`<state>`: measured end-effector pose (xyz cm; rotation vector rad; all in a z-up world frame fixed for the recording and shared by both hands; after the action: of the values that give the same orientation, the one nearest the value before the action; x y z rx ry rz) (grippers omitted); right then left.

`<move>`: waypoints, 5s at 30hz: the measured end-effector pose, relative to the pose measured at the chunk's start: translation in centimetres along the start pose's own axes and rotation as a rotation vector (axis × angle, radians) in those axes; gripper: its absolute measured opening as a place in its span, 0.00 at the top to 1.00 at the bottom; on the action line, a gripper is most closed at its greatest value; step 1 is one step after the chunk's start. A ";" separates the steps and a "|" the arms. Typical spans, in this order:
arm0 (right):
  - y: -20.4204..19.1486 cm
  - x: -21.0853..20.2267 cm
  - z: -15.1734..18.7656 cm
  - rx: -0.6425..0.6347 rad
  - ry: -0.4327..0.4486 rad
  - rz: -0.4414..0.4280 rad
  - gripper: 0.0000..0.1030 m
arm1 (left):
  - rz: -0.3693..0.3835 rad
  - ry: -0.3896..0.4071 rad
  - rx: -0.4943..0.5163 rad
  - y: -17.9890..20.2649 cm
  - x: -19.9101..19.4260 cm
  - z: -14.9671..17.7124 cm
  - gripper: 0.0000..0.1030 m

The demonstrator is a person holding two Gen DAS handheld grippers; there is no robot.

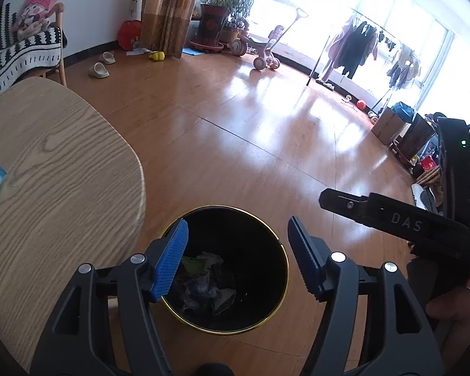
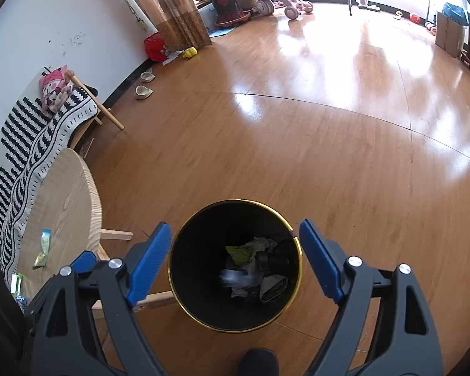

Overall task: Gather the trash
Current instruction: 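Move both open tools back to the trash pile on the table, then grasp the red Golden Leaf box with the left tool while the right grasps a blue-silver wrapper, then carry the red box and the blue-silver wrapper over the black bin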

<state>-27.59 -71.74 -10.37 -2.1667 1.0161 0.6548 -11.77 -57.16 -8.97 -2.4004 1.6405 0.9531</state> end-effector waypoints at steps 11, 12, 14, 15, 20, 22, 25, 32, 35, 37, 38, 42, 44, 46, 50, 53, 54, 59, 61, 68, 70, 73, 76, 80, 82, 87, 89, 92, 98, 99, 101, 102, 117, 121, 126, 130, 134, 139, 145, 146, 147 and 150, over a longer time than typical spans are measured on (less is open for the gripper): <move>-12.0 -2.2 1.1 -0.146 0.008 -0.169 0.20 | -0.144 0.103 -0.033 -7.2 -11.1 -2.0 0.13; -13.9 -2.5 1.5 -0.170 0.010 -0.196 0.20 | -0.171 0.114 -0.047 -8.3 -12.3 -2.2 0.12; -17.4 -3.1 2.3 -0.214 0.009 -0.245 0.20 | -0.252 0.131 -0.081 -11.1 -15.2 -2.2 0.11; -19.0 -3.3 2.7 -0.236 0.005 -0.267 0.20 | -0.297 0.144 -0.102 -12.9 -17.0 -2.1 0.11; -28.4 -4.3 6.4 -0.364 -0.016 -0.375 0.20 | -0.474 0.203 -0.179 -20.1 -24.5 -1.7 0.11; -32.0 -4.8 8.0 -0.407 -0.031 -0.419 0.20 | -0.541 0.217 -0.220 -23.3 -27.5 -1.4 0.11; -36.4 -5.4 10.0 -0.457 -0.049 -0.475 0.20 | -0.651 0.234 -0.290 -27.8 -32.3 0.1 0.10; -47.2 -7.0 17.0 -0.590 -0.112 -0.603 0.20 | -0.843 0.254 -0.444 -36.9 -41.2 4.6 0.09; -50.6 -7.3 20.4 -0.656 -0.143 -0.635 0.19 | -0.907 0.241 -0.495 -40.1 -44.0 6.8 0.08; -52.4 -7.2 22.4 -0.699 -0.161 -0.646 0.18 | -0.941 0.231 -0.521 -41.7 -45.1 7.7 0.08; -53.1 -7.1 23.1 -0.715 -0.167 -0.646 0.18 | -0.949 0.220 -0.531 -42.5 -45.5 8.3 0.08; -55.1 -6.3 25.8 -0.758 -0.199 -0.659 0.17 | -0.940 0.189 -0.508 -44.3 -45.1 8.9 0.08; -56.0 -5.7 26.5 -0.765 -0.211 -0.666 0.17 | -0.932 0.159 -0.467 -44.7 -44.1 9.0 0.08; -56.6 -5.2 27.3 -0.780 -0.219 -0.675 0.16 | -0.932 0.141 -0.435 -45.1 -43.3 9.0 0.08; -57.9 -4.9 28.6 -0.828 -0.212 -0.699 0.15 | -0.903 0.110 -0.423 -45.7 -41.9 9.1 0.08; -58.9 -4.6 29.3 -0.856 -0.204 -0.721 0.13 | -0.909 0.089 -0.402 -46.0 -41.4 9.2 0.07; -59.2 -4.4 29.6 -0.862 -0.207 -0.724 0.13 | -0.917 0.082 -0.391 -46.1 -41.2 9.2 0.07; -60.4 -3.0 30.0 -0.849 -0.224 -0.717 0.12 | -0.946 0.066 -0.359 -46.5 -40.7 9.2 0.07; -61.0 -2.2 30.1 -0.849 -0.221 -0.707 0.12 | -0.970 0.054 -0.335 -46.7 -40.6 9.3 0.07; -62.3 0.0 30.2 -0.841 -0.233 -0.708 0.12 | -0.981 0.075 -0.354 -47.5 -41.7 9.4 0.07; -62.7 0.1 30.3 -0.851 -0.233 -0.715 0.13 | -0.981 0.067 -0.358 -47.9 -41.7 9.5 0.07; -63.1 -0.3 30.6 -0.878 -0.231 -0.740 0.47 | -0.981 0.041 -0.375 -48.6 -41.4 10.1 0.07; -62.8 -1.2 30.9 -0.884 -0.246 -0.762 0.65 | -0.980 0.027 -0.375 -49.0 -41.1 10.5 0.07; -62.2 -2.3 30.9 -0.896 -0.241 -0.779 0.67 | -0.958 0.047 -0.370 -48.6 -41.2 10.4 0.12; -61.7 -2.9 30.6 -0.895 -0.233 -0.784 0.67 | -0.951 0.052 -0.372 -48.4 -41.3 10.4 0.12; -59.5 -4.5 29.3 -0.897 -0.220 -0.787 0.67 | -0.964 0.066 -0.364 -46.7 -41.6 9.3 0.13; -58.6 -5.0 28.8 -0.893 -0.215 -0.783 0.67 | -0.959 0.078 -0.365 -45.7 -41.9 8.5 0.13; -56.8 -5.6 27.6 -0.891 -0.196 -0.775 0.67 | -0.938 0.098 -0.351 -44.0 -41.7 7.3 0.13; -51.9 -6.2 23.9 -0.846 -0.147 -0.719 0.67 | -0.877 0.135 -0.290 -39.3 -39.9 4.8 0.13; -51.0 -6.2 23.1 -0.833 -0.138 -0.708 0.67 | -0.868 0.139 -0.283 -38.7 -39.5 4.5 0.13; -48.8 -6.3 21.1 -0.798 -0.116 -0.684 0.67 | -0.836 0.151 -0.261 -36.8 -38.4 3.6 0.13; -47.6 -6.2 20.0 -0.782 -0.105 -0.671 0.67 | -0.822 0.156 -0.249 -35.9 -37.8 3.2 0.13; -25.5 -4.1 6.5 -0.509 0.014 -0.395 0.67 | -0.512 0.155 -0.072 -20.3 -24.0 -2.3 0.13; -19.1 -3.1 3.9 -0.412 0.013 -0.299 0.67 | -0.422 0.142 -0.022 -16.1 -20.1 -2.5 0.13; -12.4 -1.8 2.3 -0.314 -0.009 -0.192 0.67 | -0.314 0.120 0.026 -11.5 -15.5 -3.0 0.13; -8.3 -0.1 2.3 -0.275 -0.068 -0.115 0.67 | -0.253 0.106 0.073 -8.5 -12.7 -2.8 0.13; -5.3 1.5 3.2 -0.252 -0.146 -0.065 0.66 | -0.213 0.083 0.101 -6.5 -10.5 -2.1 0.13; -3.5 3.4 3.7 -0.224 -0.223 -0.042 0.66 | -0.190 0.062 0.119 -4.8 -8.0 -1.5 0.13; -3.2 4.1 3.5 -0.206 -0.246 -0.059 0.64 | -0.179 0.043 0.126 -4.4 -6.4 -1.1 0.13; -3.3 4.2 3.4 -0.206 -0.246 -0.059 0.64 | -0.179 0.041 0.125 -4.4 -6.3 -1.1 0.13; -3.4 4.2 3.4 -0.206 -0.246 -0.059 0.64 | -0.179 0.041 0.124 -4.1 -6.3 -0.8 0.13; -3.5 4.2 3.3 -0.197 -0.244 -0.062 0.64 | -0.178 0.039 0.129 -3.8 -6.0 -0.7 0.13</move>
<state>-22.89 -69.59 -14.19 -2.2072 0.7806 0.9976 -9.55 -50.97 -6.25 -2.4418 1.4218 0.7538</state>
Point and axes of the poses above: each gripper's, at about its wrist camera, not at the fingertips, and x roughly the way its jaws point, y to its right, z to its underside, the point moved 1 cm from there along x, roughly the way its jaws point, and after that the axes turned 14 degrees about y, right-handed, at the moved point
